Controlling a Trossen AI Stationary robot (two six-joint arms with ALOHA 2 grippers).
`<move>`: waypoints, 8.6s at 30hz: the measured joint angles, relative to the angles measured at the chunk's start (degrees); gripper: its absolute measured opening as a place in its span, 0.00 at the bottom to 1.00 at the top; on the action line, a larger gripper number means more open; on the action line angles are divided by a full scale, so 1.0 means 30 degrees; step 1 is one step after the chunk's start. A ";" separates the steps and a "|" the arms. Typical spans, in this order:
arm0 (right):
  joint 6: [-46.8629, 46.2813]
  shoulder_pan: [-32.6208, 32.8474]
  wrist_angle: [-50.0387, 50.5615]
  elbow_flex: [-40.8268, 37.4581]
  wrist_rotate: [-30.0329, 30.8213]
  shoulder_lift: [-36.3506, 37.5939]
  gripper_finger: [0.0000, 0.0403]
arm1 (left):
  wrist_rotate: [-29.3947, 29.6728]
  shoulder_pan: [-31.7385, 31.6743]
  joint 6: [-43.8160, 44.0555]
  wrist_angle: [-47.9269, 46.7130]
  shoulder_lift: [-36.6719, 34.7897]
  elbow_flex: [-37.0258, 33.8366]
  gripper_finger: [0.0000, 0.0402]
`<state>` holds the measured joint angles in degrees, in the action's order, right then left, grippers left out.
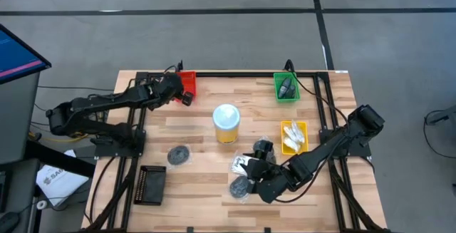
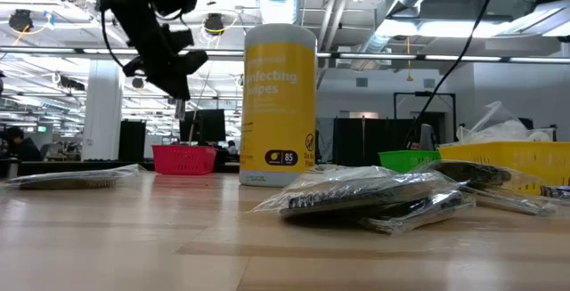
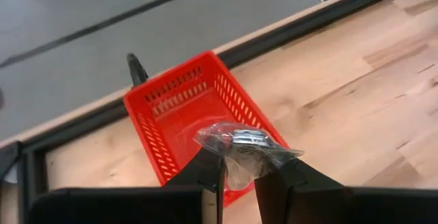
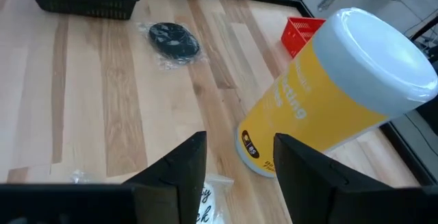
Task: Pick & Place Travel size toiletries
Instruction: Put the silver nail cutter into the red bin
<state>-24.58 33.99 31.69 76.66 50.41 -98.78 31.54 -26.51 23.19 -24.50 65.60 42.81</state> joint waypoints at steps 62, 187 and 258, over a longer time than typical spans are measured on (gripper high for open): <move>-0.0014 -0.0749 -0.0139 0.0000 -0.0369 0.0022 0.37 | -0.3997 -0.4811 -0.0100 0.5258 0.4903 -0.1165 0.29; -1.4016 0.1291 0.5149 -1.1446 -1.4865 0.3781 0.16 | -0.4580 1.2994 -0.0503 0.9163 -0.0396 -0.1165 0.45; -1.4150 0.1410 0.5389 -1.2524 -1.4783 0.3825 0.29 | -0.4587 1.3139 -0.0501 0.9173 -0.0335 -0.1165 0.45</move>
<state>-67.03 38.22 47.86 39.09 6.06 -87.31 17.78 12.90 21.69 3.02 64.60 39.31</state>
